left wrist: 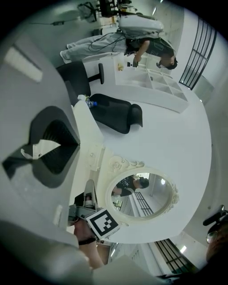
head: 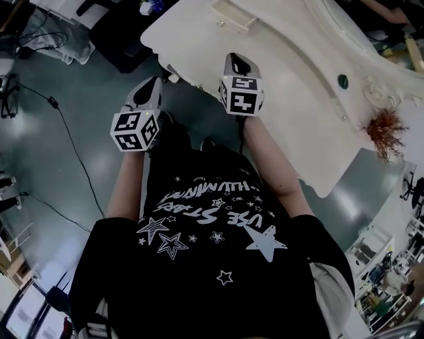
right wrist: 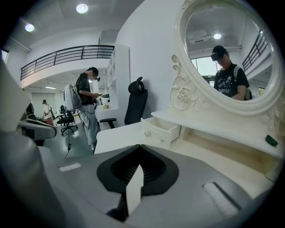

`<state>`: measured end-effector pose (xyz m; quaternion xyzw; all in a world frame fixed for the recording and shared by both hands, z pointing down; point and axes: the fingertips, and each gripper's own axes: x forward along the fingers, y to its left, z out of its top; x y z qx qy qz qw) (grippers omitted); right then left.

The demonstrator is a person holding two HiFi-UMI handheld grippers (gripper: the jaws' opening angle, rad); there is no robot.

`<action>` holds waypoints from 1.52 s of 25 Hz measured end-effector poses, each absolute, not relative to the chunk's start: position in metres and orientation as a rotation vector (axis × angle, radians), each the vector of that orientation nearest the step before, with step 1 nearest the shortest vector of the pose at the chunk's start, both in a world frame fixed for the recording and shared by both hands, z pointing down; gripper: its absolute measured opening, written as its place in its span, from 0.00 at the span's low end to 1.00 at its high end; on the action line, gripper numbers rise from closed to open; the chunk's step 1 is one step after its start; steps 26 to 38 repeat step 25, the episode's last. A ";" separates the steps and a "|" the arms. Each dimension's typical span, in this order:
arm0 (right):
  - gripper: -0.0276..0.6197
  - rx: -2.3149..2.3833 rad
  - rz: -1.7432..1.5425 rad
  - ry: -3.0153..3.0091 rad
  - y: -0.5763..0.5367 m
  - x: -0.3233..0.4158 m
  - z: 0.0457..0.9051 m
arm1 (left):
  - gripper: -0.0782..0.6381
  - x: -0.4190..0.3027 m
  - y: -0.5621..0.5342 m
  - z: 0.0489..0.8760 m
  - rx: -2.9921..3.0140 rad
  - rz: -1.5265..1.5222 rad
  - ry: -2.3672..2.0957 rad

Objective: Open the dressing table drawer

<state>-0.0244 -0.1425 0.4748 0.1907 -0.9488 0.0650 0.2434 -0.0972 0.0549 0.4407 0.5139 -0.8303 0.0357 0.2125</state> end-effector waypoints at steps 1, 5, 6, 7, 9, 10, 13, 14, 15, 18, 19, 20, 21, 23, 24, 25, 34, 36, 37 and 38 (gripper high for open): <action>0.09 0.501 0.163 -2.598 -0.140 -0.022 0.473 | 0.11 -0.093 0.059 0.440 1.416 0.095 -2.314; 0.09 0.454 0.107 -2.627 -0.133 -0.014 0.463 | 0.11 -0.080 0.074 0.434 1.392 0.078 -2.338; 0.09 0.448 0.101 -2.637 -0.130 -0.012 0.460 | 0.11 -0.077 0.078 0.433 1.390 0.077 -2.341; 0.09 0.442 0.098 -2.647 -0.127 -0.011 0.456 | 0.11 -0.075 0.083 0.433 1.387 0.077 -2.345; 0.09 0.433 0.099 -2.663 -0.120 -0.008 0.451 | 0.11 -0.071 0.094 0.433 1.379 0.071 -2.351; 0.09 0.430 0.099 -2.669 -0.116 -0.006 0.449 | 0.11 -0.069 0.100 0.433 1.373 0.062 -2.354; 0.09 0.428 0.095 -2.669 -0.100 0.000 0.448 | 0.11 -0.061 0.121 0.437 1.355 0.037 -2.350; 0.09 0.429 0.092 -2.665 -0.094 0.003 0.447 | 0.11 -0.058 0.128 0.438 1.353 0.031 -2.348; 0.09 0.430 0.088 -2.661 -0.087 0.005 0.447 | 0.11 -0.055 0.135 0.439 1.352 0.027 -2.345; 0.08 0.423 0.063 -2.657 -0.064 0.017 0.445 | 0.11 -0.045 0.156 0.441 1.345 0.017 -2.343; 0.08 0.420 0.051 -2.655 -0.057 0.022 0.444 | 0.11 -0.041 0.162 0.441 1.342 0.011 -2.344; 0.08 0.418 0.043 -2.654 -0.049 0.027 0.443 | 0.11 -0.037 0.169 0.440 1.341 0.003 -2.345; 0.08 0.419 0.039 -2.654 -0.041 0.033 0.442 | 0.11 -0.031 0.177 0.439 1.341 -0.003 -2.346; 0.08 0.426 0.043 -2.654 -0.025 0.043 0.438 | 0.11 -0.021 0.194 0.435 1.347 -0.007 -2.347; 0.08 0.431 0.048 -2.655 -0.017 0.049 0.437 | 0.11 -0.016 0.202 0.433 1.350 -0.006 -2.347; 0.09 0.436 0.053 -2.656 -0.009 0.054 0.435 | 0.11 -0.012 0.211 0.431 1.354 -0.005 -2.347; 0.09 0.436 0.053 -2.656 -0.009 0.054 0.435 | 0.11 -0.012 0.211 0.431 1.354 -0.005 -2.347; 0.09 0.436 0.053 -2.656 -0.009 0.054 0.435 | 0.11 -0.012 0.211 0.431 1.354 -0.005 -2.347; 0.09 0.436 0.053 -2.656 -0.009 0.054 0.435 | 0.11 -0.012 0.211 0.431 1.354 -0.005 -2.347; 0.09 0.436 0.053 -2.656 -0.009 0.054 0.435 | 0.11 -0.012 0.211 0.431 1.354 -0.005 -2.347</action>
